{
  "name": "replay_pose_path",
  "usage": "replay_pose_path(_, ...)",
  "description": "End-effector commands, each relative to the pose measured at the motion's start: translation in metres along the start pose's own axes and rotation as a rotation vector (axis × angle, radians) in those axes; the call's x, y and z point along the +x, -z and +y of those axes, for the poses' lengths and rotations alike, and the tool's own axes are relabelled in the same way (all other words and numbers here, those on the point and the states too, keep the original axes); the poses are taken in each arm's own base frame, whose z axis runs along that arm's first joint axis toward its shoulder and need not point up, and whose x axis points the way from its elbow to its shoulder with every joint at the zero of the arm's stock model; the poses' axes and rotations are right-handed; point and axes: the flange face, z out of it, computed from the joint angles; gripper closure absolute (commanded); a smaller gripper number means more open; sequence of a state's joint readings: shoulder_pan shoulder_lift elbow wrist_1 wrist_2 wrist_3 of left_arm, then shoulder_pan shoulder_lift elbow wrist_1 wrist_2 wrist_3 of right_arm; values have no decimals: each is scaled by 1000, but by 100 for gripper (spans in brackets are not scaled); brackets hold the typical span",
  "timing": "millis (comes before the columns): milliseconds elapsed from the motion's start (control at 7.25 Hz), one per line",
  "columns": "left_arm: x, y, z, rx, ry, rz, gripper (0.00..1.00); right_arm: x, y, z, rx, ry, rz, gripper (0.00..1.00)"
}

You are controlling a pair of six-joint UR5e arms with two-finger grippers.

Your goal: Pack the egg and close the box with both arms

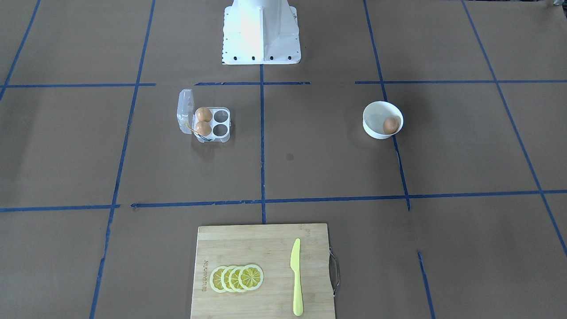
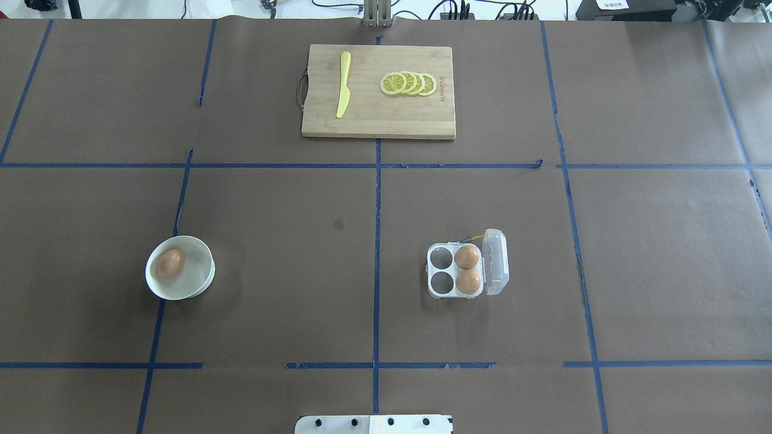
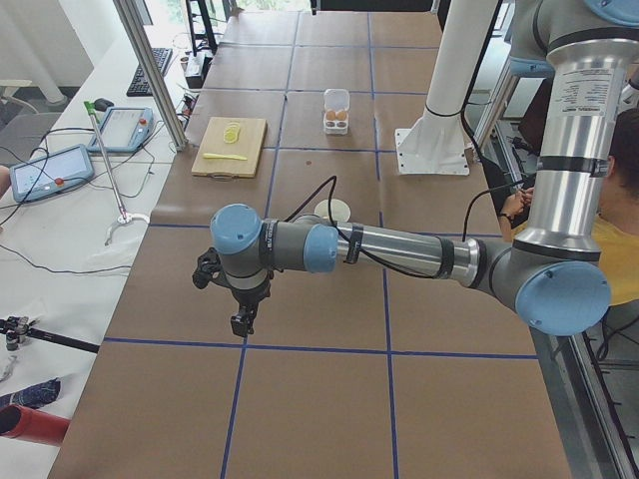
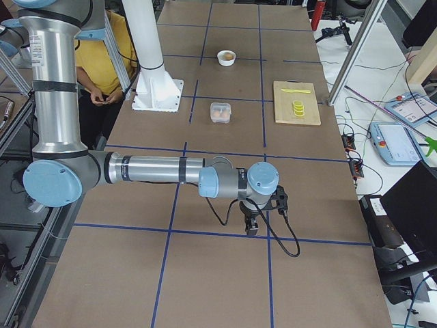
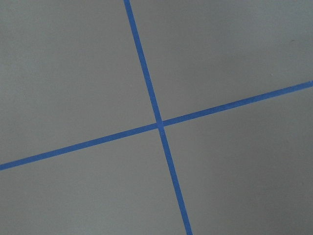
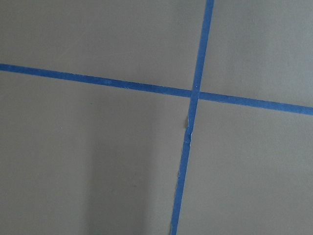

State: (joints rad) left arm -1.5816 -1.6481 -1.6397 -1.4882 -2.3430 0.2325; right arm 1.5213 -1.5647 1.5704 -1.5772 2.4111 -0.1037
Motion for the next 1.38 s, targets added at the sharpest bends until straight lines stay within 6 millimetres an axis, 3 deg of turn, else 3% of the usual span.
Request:
replay_pose_path(0,0,-3,9,0,3,12,0,1,-7,1,-15,-3,-3,0)
replay_pose_path(276,23,-8,-3,16,-50,57,0,-4,-11,-4,6,43,-2,0)
replay_pose_path(414,53,-20,-12,25,-98,175,0,-9,-14,-7,9,62,0,0)
replay_pose_path(552,90,-24,-21,22,-90,261,0,-14,-15,-9,19,83,-1,0)
replay_pose_path(966,245,-40,-40,56,-216,219,0,-20,-17,-8,38,114,-15,0)
replay_pose_path(1103,268,-32,-40,99,-250,167,0,-21,-19,-8,43,121,-31,0)
replay_pose_path(1241,305,-34,-37,119,-241,176,0,-22,-19,-9,46,125,-36,0)
